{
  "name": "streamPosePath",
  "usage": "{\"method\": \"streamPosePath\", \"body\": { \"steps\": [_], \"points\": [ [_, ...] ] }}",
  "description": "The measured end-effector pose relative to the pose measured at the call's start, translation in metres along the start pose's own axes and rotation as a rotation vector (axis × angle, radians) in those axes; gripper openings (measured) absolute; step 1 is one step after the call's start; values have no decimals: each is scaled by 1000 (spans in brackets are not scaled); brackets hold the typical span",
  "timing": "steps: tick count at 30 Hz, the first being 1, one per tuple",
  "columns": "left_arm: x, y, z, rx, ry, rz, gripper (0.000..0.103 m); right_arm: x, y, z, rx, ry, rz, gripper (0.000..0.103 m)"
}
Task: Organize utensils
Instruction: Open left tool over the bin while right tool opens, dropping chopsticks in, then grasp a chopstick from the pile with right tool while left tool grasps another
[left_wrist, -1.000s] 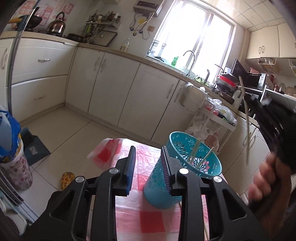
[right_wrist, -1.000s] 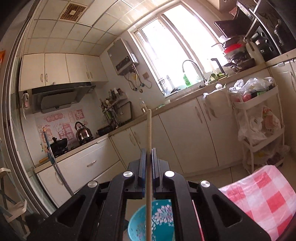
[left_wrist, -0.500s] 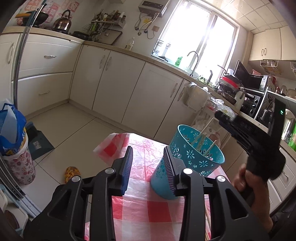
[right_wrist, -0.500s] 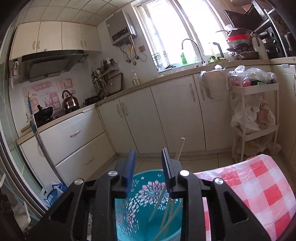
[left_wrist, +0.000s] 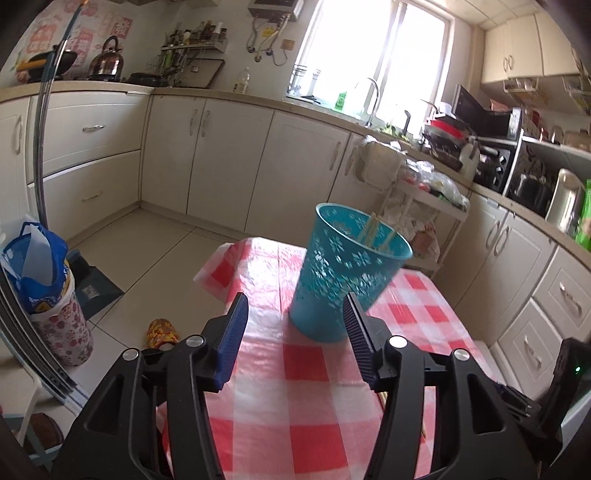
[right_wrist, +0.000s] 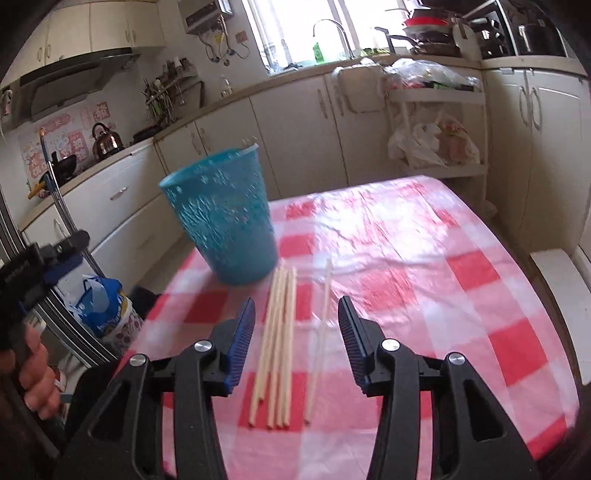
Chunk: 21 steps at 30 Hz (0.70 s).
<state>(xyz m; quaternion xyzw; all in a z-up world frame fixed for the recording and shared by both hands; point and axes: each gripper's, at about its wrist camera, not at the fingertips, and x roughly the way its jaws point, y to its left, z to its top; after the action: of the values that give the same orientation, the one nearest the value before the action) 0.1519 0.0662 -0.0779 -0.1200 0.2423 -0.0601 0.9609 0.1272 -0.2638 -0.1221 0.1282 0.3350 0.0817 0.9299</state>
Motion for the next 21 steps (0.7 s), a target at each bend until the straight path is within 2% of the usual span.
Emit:
{"method": "streamPosePath", "body": {
  "steps": [3, 10, 13, 21],
  "points": [
    [-10, -13, -8, 36, 7, 5, 54, -9, -14, -5, 54, -5, -8, 46],
    [-35, -49, -20, 137, 1, 7, 60, -17, -12, -12, 37, 1, -8, 50],
    [-44, -58, -21, 174, -12, 8, 63, -18, -10, -13, 29, 0, -15, 55],
    [-46, -61, -22, 193, -8, 11, 66, -7, -7, -15, 24, 32, -13, 56]
  ]
}}
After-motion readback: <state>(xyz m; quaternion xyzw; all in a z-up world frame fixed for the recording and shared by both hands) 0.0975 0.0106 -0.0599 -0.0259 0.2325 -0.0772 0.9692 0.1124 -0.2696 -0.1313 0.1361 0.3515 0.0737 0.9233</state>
